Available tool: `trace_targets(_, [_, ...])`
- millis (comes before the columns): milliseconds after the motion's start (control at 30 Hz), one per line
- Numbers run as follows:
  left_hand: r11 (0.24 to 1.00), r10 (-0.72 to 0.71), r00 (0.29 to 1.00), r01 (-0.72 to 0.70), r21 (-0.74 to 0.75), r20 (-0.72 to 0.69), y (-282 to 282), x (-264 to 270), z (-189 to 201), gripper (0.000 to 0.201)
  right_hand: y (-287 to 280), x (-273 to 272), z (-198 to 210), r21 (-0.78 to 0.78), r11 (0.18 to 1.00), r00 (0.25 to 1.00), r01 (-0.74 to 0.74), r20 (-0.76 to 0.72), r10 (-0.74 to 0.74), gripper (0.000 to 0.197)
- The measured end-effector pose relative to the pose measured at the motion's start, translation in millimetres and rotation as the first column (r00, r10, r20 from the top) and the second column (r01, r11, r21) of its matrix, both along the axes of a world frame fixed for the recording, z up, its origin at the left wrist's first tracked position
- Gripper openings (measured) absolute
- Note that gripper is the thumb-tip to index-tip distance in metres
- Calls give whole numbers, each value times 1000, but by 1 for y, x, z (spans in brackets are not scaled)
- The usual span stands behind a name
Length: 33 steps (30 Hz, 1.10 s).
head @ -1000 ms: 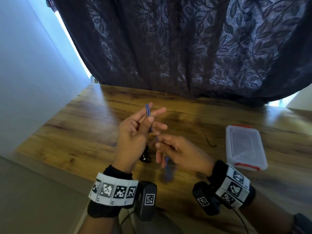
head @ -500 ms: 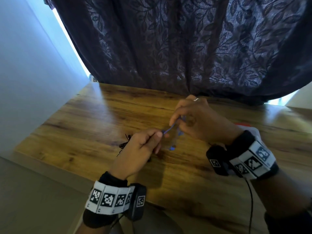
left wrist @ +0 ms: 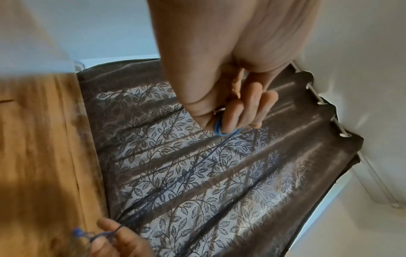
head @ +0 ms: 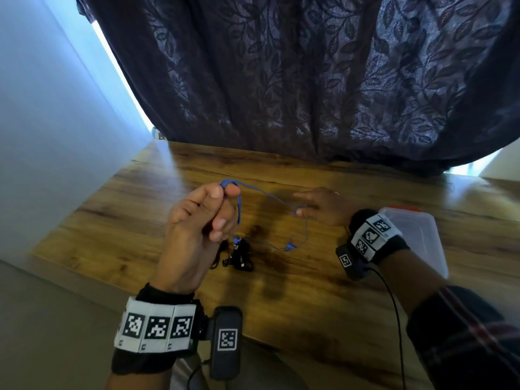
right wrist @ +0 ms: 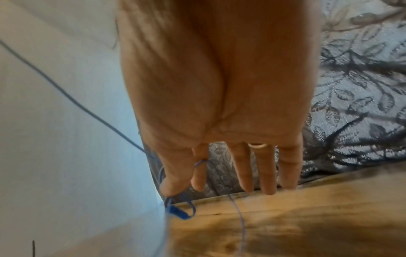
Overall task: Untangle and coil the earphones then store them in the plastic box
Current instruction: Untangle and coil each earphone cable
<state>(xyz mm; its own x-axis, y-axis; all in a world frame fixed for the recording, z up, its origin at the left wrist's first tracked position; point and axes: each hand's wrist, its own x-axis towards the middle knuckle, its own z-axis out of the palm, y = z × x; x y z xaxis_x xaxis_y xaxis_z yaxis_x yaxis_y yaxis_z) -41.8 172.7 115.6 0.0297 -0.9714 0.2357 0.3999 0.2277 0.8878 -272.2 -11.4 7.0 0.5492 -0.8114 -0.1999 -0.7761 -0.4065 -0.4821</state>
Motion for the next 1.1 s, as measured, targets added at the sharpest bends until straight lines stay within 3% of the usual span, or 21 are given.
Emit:
trace_targets(67, [1000, 17, 999, -17, 12, -42, -2, -1, -3, 24, 0, 0, -5, -31, 998, 995, 53, -87, -55, 44])
trace_targets(200, [998, 57, 995, -55, 19, -82, -4, 2, -9, 25, -1, 1, -8, -27, 981, 979, 193, 76, -190, 20])
trace_targets(367, [989, 141, 958, -146, -2, -250, -5, 32, -5, 33, -3, -13, -14, 13, 943, 940, 332, 80, -332, 33])
trace_targets(467, [976, 193, 944, -212, -42, -268, -3, 50, -3, 33, -4, -19, -18, 57, 901, 895, 430, 99, -434, 35])
trace_targets(633, [960, 147, 903, -228, -162, -404, -1, 87, 2, 10, -7, -26, -20, 127, 828, 830, 546, 48, -555, 27])
trace_targets(767, [918, 319, 898, -372, -136, -303, 1, 100, 11, 29, -12, -31, -21, 165, 796, 807, 583, -8, -590, 19])
trace_targets(867, [902, 376, 894, -413, -124, -243, 3, 89, 15, 30, -14, -31, -22, 192, 773, 793, 605, -56, -607, 10])
trace_targets(1000, [898, 418, 895, -433, -79, -158, 5, 70, 18, 26, -6, -20, -10, 250, 813, 850, 526, -141, -507, 33])
trace_targets(1100, [895, 443, 895, -445, -22, -45, -1, 49, 13, 26, 14, -11, 13, 376, 834, 912, 404, -93, -400, 88])
